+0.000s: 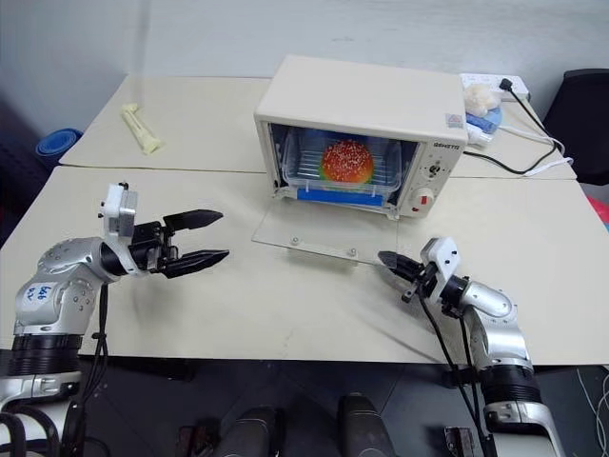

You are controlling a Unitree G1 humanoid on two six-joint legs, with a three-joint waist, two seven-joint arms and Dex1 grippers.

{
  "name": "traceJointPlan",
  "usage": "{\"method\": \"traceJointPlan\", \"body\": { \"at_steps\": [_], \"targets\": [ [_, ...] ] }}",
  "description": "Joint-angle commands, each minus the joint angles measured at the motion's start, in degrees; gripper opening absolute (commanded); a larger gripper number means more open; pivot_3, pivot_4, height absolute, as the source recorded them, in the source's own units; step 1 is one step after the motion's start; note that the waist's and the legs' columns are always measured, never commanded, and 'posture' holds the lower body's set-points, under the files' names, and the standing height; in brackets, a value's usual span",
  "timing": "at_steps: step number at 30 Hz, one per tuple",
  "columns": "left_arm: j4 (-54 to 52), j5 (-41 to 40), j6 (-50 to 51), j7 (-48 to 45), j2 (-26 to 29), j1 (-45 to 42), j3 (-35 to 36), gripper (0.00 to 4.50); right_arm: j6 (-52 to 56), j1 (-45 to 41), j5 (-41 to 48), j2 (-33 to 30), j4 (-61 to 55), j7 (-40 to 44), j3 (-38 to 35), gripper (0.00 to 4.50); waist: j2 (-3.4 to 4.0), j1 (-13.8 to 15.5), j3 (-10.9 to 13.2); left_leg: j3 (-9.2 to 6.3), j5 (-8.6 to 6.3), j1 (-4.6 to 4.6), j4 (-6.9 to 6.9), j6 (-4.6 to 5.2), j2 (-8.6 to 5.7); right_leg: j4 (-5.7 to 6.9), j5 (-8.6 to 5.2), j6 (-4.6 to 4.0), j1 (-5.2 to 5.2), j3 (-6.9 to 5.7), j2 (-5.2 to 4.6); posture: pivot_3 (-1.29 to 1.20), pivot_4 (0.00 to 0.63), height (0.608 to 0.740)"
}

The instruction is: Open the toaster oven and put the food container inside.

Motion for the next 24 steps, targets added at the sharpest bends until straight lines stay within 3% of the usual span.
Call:
{"method": "traceJointPlan", "body": {
  "at_steps": [1, 11, 17, 20, 24],
  "targets": [
    [-3.22, -5.93, 4.80, 3.88, -0.98, -2.13, 3.97, 4.45, 2.61, -0.50, 7.29, 2.12, -7.08, -3.67, -5.23, 0.00, 0.00, 0.05, 0.00, -0.02, 0.00, 0.00, 0.00, 0.00, 0.00, 0.03, 0.00, 0.00, 0.01, -0.01, 0.00, 0.00, 0.150, 0.740],
    [0.97, -1.35, -1.41, 6.31, -2.12, -4.76, 3.24, 4.45, 7.47, -13.01, 13.39, 5.34, -5.10, -10.24, -9.45, 0.00, 0.01, -0.03, 0.00, -0.01, 0.01, 0.03, 0.00, -0.08, 0.01, 0.01, 0.00, 0.00, -0.02, -0.01, 0.03, 0.00, 0.150, 0.740],
    [2.85, 5.41, -8.03, 6.86, -0.81, -2.55, 1.57, 4.45, 12.06, -11.36, 13.56, 0.80, -9.23, -8.52, -9.82, 0.00, 0.01, 0.24, 0.00, -0.05, -0.01, -0.08, -0.04, -0.05, -0.02, 0.01, 0.00, 0.00, -0.03, -0.04, -0.02, 0.00, 0.150, 0.740],
    [4.71, 8.66, -11.16, 6.43, 1.07, -0.44, 1.32, 4.50, 11.11, -7.31, 11.38, -5.21, -14.38, -2.88, -8.79, 0.64, 0.02, 0.22, 0.01, -0.02, -0.07, -0.12, -0.06, 0.05, -0.08, 0.00, 0.00, 0.00, -0.05, -0.02, -0.07, 0.00, 0.150, 0.740],
    [7.15, 15.39, -22.06, 5.28, 4.20, 4.64, 0.85, 4.50, 9.46, 2.15, 10.17, -12.15, -21.15, 6.50, -6.94, 2.00, 0.02, 0.07, 0.00, -0.02, -0.10, -0.14, -0.07, 0.10, -0.07, -0.19, 0.00, 0.00, -0.04, -0.03, -0.06, 0.00, 0.150, 0.740]
  ]
}}
